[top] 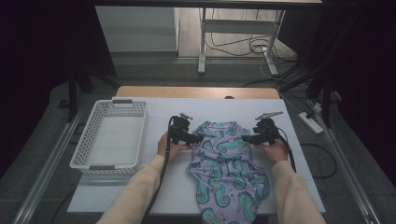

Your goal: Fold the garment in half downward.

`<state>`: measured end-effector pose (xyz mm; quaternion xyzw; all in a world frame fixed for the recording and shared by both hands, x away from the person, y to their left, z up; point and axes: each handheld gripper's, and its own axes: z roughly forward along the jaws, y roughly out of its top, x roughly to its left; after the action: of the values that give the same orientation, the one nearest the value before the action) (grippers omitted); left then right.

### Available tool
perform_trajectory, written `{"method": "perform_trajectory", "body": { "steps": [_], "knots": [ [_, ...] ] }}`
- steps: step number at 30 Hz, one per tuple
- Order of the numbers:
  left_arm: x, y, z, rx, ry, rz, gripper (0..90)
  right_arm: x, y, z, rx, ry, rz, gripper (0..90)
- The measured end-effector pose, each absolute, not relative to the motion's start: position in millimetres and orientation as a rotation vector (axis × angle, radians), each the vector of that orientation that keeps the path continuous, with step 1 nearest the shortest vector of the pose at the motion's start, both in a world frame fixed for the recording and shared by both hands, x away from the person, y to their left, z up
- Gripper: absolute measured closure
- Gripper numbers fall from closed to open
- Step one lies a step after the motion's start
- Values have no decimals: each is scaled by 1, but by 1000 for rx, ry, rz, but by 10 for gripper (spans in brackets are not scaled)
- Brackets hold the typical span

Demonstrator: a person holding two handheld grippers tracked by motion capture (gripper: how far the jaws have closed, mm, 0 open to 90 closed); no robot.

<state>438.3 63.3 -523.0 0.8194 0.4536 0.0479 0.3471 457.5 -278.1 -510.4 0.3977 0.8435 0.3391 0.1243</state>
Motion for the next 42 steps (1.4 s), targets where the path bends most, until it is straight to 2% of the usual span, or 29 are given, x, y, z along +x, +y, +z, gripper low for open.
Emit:
{"method": "perform_trajectory", "body": {
  "steps": [19, 23, 26, 30, 32, 35, 37, 40, 42],
  "knots": [
    [455, 58, -534, 2170, 1180, 120, 122, 483, -265, -520, 1169, 2484, 893, 191],
    [452, 56, -534, 2155, 1162, 100, 194, 483, -258, -524, 1134, 2507, 872, 200],
    [446, 49, -534, 2188, 1119, 120, 258, 480, -254, -523, 1097, 2526, 877, 284],
    [438, 43, -532, 2224, 1078, 144, 420, 476, -251, -521, 1050, 2558, 875, 437],
    [434, 42, -532, 2233, 1061, 148, 518, 474, -249, -520, 1030, 2575, 889, 537],
    [431, 43, -532, 2237, 1037, 127, 675, 473, -248, -519, 999, 2623, 916, 743],
    [430, 43, -532, 2239, 1024, 108, 758, 471, -246, -519, 984, 2643, 923, 778],
    [428, 45, -530, 2223, 1023, 131, 826, 470, -244, -518, 970, 2636, 920, 797],
    [428, 47, -528, 2214, 1024, 144, 837, 469, -245, -516, 962, 2630, 929, 803]
  ]
}}
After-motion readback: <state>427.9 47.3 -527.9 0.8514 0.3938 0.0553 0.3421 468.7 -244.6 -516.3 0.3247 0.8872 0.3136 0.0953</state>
